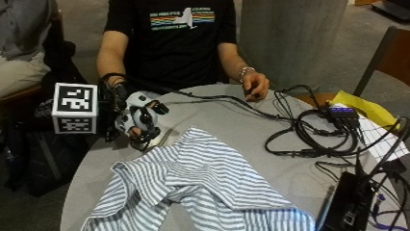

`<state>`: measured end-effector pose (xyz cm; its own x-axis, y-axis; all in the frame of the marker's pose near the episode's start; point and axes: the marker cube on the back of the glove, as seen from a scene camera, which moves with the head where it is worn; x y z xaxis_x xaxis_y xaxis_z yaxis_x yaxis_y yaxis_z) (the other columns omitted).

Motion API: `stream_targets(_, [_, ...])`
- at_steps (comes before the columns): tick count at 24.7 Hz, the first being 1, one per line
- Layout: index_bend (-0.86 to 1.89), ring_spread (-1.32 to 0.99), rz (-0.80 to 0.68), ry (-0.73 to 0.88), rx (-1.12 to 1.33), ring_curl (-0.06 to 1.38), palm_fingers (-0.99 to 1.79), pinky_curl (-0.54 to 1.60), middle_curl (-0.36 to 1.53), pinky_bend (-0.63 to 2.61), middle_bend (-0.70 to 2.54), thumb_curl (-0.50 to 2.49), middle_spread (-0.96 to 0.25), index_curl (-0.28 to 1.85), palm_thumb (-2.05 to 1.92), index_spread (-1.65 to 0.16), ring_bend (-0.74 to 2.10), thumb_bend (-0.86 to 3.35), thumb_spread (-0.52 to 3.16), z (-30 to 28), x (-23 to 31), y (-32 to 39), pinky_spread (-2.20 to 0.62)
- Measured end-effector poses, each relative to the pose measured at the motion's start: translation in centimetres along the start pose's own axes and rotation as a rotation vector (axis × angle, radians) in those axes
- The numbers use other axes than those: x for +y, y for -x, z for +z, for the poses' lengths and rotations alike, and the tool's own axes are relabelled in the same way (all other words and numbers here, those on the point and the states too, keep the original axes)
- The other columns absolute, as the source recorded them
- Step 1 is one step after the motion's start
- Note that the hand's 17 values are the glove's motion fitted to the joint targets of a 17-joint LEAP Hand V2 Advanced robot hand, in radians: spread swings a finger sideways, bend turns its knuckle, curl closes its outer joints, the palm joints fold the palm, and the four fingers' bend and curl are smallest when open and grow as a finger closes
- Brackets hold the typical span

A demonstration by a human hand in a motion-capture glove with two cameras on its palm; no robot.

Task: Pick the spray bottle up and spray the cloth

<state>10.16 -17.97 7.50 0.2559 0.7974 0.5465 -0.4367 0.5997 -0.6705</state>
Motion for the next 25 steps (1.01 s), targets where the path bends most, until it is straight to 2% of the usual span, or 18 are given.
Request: stream_targets(25, [0.1,-0.07,0.09,-0.001,0.026,0.45,1.18,0.41,0.51,0.54,0.33,0.61,-0.06,0.27,0.99,-0.14,0.63,-0.03,0.65,0.59,0.03,0.65,-0.18])
